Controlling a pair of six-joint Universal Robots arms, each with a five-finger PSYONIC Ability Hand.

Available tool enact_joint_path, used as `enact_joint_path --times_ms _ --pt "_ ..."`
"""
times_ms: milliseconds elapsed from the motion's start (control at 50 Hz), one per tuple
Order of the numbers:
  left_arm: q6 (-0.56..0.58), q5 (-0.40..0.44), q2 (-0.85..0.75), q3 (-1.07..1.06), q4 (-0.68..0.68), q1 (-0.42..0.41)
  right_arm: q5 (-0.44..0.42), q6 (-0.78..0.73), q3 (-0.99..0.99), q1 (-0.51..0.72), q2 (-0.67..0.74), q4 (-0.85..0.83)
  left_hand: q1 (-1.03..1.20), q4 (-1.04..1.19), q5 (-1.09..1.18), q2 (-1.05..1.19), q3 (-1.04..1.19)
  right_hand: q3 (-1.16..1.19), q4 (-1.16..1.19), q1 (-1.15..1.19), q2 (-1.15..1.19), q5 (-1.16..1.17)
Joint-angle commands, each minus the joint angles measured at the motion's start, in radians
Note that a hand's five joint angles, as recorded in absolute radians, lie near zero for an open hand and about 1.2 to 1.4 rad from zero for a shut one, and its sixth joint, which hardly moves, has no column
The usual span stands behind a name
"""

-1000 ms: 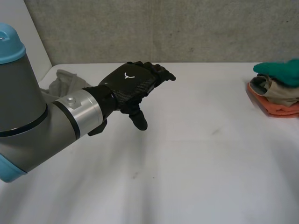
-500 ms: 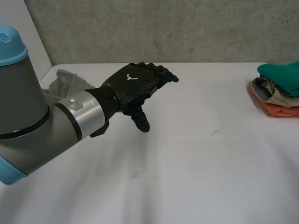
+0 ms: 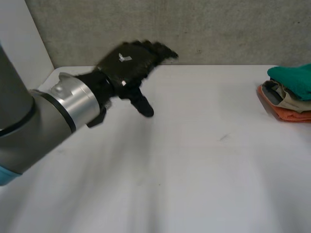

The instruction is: Fold the laundry.

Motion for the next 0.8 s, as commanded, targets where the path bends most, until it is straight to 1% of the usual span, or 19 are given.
enact_joint_path --times_ms 20,40,60,80,140,160,220,240,280,300,360,380,440,480,540,660,720,760,800 --pt "-0.037 -0.163 0.083 -0.021 0.179 0.112 -0.085 0.301 0.323 0.267 -0.195 -0.204 0.007 0.002 -0.014 0.001 -0.006 -0.041 -0.06 -0.029 -0.05 -0.065" --pt "-0.037 -0.174 0.086 -0.022 0.197 0.131 -0.115 0.35 0.395 0.336 -0.212 -0.227 0.007 0.002 -0.014 0.001 -0.006 -0.041 -0.06 -0.029 -0.05 -0.065" --pt "-0.035 -0.18 0.087 -0.022 0.214 0.149 -0.131 0.37 0.428 0.366 -0.222 -0.237 0.007 0.002 -0.014 0.001 -0.006 -0.041 -0.06 -0.029 -0.05 -0.065" --pt "-0.033 -0.18 0.087 -0.021 0.242 0.197 -0.143 0.384 0.463 0.39 -0.234 -0.246 0.013 0.008 -0.008 0.006 0.0 -0.041 -0.06 -0.029 -0.05 -0.065" --pt "-0.03 -0.177 0.072 -0.019 0.267 0.277 -0.174 0.397 0.589 0.478 -0.261 -0.26 0.022 0.017 0.001 0.015 0.009 -0.041 -0.06 -0.029 -0.05 -0.065" --pt "-0.027 -0.168 0.039 -0.013 0.271 0.334 -0.177 0.39 0.616 0.494 -0.263 -0.26 0.025 0.02 0.004 0.018 0.012 -0.041 -0.06 -0.029 -0.05 -0.065" --pt "-0.011 -0.139 -0.043 0.001 0.271 0.418 -0.177 0.341 0.699 0.55 -0.255 -0.249 0.025 0.02 0.004 0.018 0.012 -0.041 -0.06 -0.029 -0.05 -0.065" --pt "0.015 -0.111 -0.105 0.016 0.274 0.454 -0.171 0.323 0.719 0.561 -0.251 -0.249 0.028 0.023 0.007 0.021 0.015 -0.041 -0.06 -0.029 -0.05 -0.065" --pt "0.06 -0.088 -0.181 0.039 0.274 0.484 -0.165 0.279 0.752 0.581 -0.234 -0.247 0.028 0.023 0.007 0.021 0.015 -0.041 -0.06 -0.029 -0.05 -0.065" --pt "0.11 -0.077 -0.242 0.062 0.271 0.504 -0.165 0.262 0.761 0.587 -0.228 -0.246 0.031 0.026 0.01 0.024 0.018 -0.041 -0.06 -0.029 -0.05 -0.065" --pt "0.207 -0.074 -0.357 0.11 0.273 0.519 -0.163 0.202 0.795 0.591 -0.205 -0.235 0.04 0.035 0.018 0.033 0.027 -0.041 -0.06 -0.029 -0.05 -0.065" --pt "0.277 -0.074 -0.426 0.143 0.273 0.53 -0.163 0.191 0.801 0.59 -0.203 -0.232 0.045 0.04 0.024 0.039 0.033 -0.041 -0.06 -0.029 -0.05 -0.065" --pt "0.4 -0.076 -0.555 0.217 0.271 0.557 -0.163 0.16 0.819 0.579 -0.2 -0.214 0.054 0.049 0.033 0.048 0.041 -0.041 -0.06 -0.029 -0.05 -0.065" --pt "0.439 -0.071 -0.607 0.251 0.27 0.57 -0.161 0.157 0.825 0.574 -0.197 -0.206 0.063 0.058 0.042 0.056 0.05 -0.041 -0.06 -0.029 -0.05 -0.065" --pt "0.453 -0.066 -0.702 0.311 0.271 0.577 -0.16 0.159 0.838 0.57 -0.197 -0.201 0.086 0.081 0.065 0.08 0.074 -0.041 -0.06 -0.029 -0.05 -0.065" --pt "0.459 -0.073 -0.79 0.384 0.268 0.579 -0.161 0.15 0.858 0.564 -0.197 -0.201 0.213 0.208 0.191 0.206 0.2 -0.041 -0.06 -0.029 -0.05 -0.065" --pt "0.459 -0.074 -0.813 0.404 0.268 0.579 -0.161 0.15 0.859 0.564 -0.197 -0.201 0.365 0.36 0.344 0.358 0.352 -0.041 -0.06 -0.029 -0.05 -0.065" --pt "0.459 -0.076 -0.824 0.409 0.268 0.579 -0.161 0.15 0.859 0.564 -0.196 -0.203 0.561 0.556 0.54 0.554 0.548 -0.041 -0.06 -0.029 -0.05 -0.065" --pt "0.459 -0.076 -0.831 0.412 0.268 0.579 -0.161 0.15 0.859 0.564 -0.194 -0.203 0.65 0.645 0.629 0.643 0.637 -0.041 -0.06 -0.029 -0.05 -0.065"
